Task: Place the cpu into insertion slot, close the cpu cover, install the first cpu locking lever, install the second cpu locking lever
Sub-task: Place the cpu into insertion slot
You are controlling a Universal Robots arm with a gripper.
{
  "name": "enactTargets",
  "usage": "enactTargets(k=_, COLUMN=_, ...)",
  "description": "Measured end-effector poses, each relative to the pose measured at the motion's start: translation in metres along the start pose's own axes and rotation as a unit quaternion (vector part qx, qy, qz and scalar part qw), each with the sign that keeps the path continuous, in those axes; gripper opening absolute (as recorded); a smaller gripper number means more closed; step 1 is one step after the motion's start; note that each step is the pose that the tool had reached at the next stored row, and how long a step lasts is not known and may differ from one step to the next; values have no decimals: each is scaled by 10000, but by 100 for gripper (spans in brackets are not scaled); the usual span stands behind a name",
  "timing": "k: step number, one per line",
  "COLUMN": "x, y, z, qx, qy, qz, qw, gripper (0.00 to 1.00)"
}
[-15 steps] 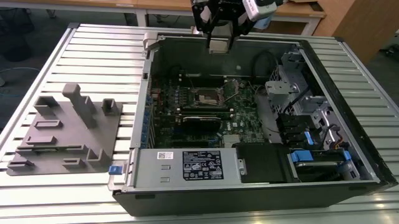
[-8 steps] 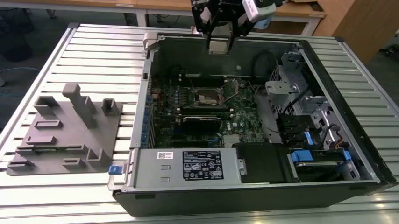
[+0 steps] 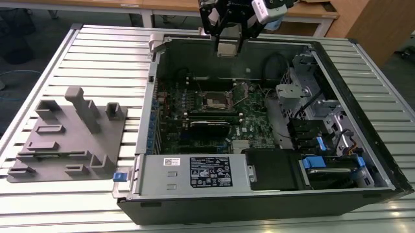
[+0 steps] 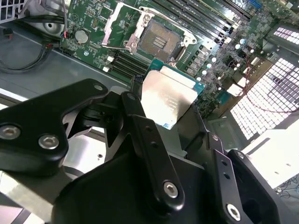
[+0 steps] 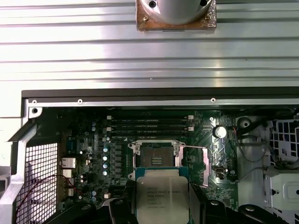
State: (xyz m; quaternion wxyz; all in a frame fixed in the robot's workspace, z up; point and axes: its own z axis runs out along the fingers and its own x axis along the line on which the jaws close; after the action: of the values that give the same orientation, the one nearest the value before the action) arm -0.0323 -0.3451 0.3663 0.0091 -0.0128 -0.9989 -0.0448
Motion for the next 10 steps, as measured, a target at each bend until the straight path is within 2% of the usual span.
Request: enactTargets(k=10, x=0, y=-1, z=14, qx=0, qy=0, qz=0, qw=10000, gripper=54)
